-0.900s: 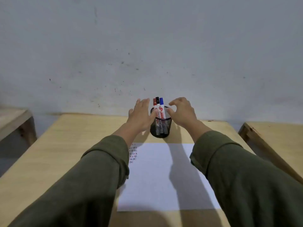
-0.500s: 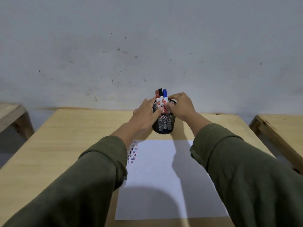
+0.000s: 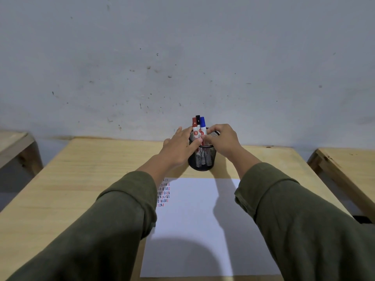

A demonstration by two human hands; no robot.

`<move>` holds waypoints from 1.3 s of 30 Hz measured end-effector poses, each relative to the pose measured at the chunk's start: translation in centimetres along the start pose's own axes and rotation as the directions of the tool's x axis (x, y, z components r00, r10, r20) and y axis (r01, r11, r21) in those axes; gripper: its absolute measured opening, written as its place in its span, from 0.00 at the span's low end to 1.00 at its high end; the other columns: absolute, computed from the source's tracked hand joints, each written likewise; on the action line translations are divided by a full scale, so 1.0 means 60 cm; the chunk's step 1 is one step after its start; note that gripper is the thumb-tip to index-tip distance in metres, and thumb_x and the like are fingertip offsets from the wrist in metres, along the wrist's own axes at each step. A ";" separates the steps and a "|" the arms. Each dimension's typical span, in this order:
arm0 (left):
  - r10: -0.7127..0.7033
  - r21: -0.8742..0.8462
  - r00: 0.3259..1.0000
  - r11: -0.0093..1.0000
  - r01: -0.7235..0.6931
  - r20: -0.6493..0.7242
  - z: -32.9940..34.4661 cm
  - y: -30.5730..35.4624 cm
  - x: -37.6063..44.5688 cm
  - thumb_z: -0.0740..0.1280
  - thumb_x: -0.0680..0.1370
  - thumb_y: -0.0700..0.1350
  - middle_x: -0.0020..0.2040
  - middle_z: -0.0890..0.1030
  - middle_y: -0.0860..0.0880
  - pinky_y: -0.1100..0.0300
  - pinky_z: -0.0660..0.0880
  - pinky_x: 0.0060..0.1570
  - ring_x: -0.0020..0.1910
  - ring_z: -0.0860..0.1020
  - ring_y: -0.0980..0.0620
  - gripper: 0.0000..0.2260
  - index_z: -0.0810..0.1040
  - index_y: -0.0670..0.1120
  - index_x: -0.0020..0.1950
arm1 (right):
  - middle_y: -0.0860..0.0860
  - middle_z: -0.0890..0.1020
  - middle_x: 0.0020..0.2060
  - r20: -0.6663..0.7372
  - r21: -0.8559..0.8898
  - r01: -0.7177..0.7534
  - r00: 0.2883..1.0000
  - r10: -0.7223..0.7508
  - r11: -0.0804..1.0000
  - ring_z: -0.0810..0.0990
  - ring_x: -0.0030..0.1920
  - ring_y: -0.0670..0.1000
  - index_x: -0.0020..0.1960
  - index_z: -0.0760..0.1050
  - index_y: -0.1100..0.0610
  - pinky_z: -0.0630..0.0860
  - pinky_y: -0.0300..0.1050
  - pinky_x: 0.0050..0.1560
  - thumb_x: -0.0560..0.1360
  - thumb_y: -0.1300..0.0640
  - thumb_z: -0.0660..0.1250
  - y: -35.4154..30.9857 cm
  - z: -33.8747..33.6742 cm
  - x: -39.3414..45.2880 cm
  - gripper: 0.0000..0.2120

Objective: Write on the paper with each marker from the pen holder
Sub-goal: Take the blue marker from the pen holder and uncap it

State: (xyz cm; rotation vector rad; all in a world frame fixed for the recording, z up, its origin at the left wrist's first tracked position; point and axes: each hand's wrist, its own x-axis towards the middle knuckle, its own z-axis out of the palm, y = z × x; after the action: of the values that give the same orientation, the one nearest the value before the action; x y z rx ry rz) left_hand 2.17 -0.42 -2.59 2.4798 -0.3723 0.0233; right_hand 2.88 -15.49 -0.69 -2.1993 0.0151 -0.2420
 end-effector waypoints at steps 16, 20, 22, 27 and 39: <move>0.188 -0.133 0.868 0.952 -0.277 -0.460 -0.118 0.098 -0.034 0.57 0.80 0.52 0.69 0.73 0.52 0.42 0.63 0.69 0.71 0.67 0.50 0.19 0.66 0.56 0.71 | 0.53 0.84 0.48 -0.128 0.019 0.222 0.968 -0.218 0.975 0.81 0.51 0.49 0.50 0.78 0.60 0.73 0.42 0.54 0.73 0.56 0.69 -0.110 -0.070 -0.046 0.09; 0.193 -0.123 0.834 0.948 -0.295 -0.518 -0.142 0.123 -0.081 0.62 0.78 0.45 0.56 0.82 0.53 0.47 0.67 0.65 0.61 0.75 0.50 0.15 0.75 0.54 0.64 | 0.49 0.83 0.43 -0.110 0.024 0.275 0.956 -0.270 0.961 0.81 0.47 0.47 0.48 0.78 0.59 0.73 0.36 0.46 0.73 0.56 0.69 -0.134 -0.069 -0.093 0.08; 0.158 -0.141 0.822 0.951 -0.276 -0.547 -0.148 0.124 -0.106 0.64 0.77 0.43 0.50 0.83 0.53 0.51 0.69 0.61 0.56 0.76 0.49 0.11 0.78 0.51 0.58 | 0.48 0.82 0.42 -0.091 0.049 0.278 0.958 -0.273 0.959 0.81 0.46 0.46 0.47 0.78 0.57 0.72 0.33 0.45 0.73 0.55 0.69 -0.139 -0.069 -0.118 0.06; 0.007 -0.285 0.831 0.938 -0.199 -0.556 -0.152 0.109 -0.157 0.65 0.76 0.41 0.49 0.83 0.50 0.60 0.69 0.52 0.54 0.78 0.50 0.06 0.79 0.48 0.50 | 0.52 0.86 0.42 -0.064 0.128 0.249 0.968 -0.242 0.960 0.82 0.45 0.51 0.43 0.79 0.50 0.76 0.46 0.47 0.70 0.53 0.71 -0.135 -0.071 -0.165 0.04; -0.179 -0.403 0.870 0.915 -0.025 -0.459 -0.134 0.087 -0.204 0.62 0.78 0.41 0.51 0.80 0.49 0.63 0.65 0.47 0.48 0.73 0.54 0.07 0.77 0.46 0.55 | 0.54 0.85 0.36 -0.034 0.399 0.107 0.994 -0.102 0.911 0.83 0.35 0.50 0.45 0.78 0.54 0.76 0.41 0.43 0.65 0.61 0.77 -0.139 -0.105 -0.215 0.12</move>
State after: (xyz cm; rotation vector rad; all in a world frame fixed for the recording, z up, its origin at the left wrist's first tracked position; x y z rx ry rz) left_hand -10.45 3.46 5.65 1.9871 -0.0441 0.4879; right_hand -11.56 -14.22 7.45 -1.7901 -0.1356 -0.2915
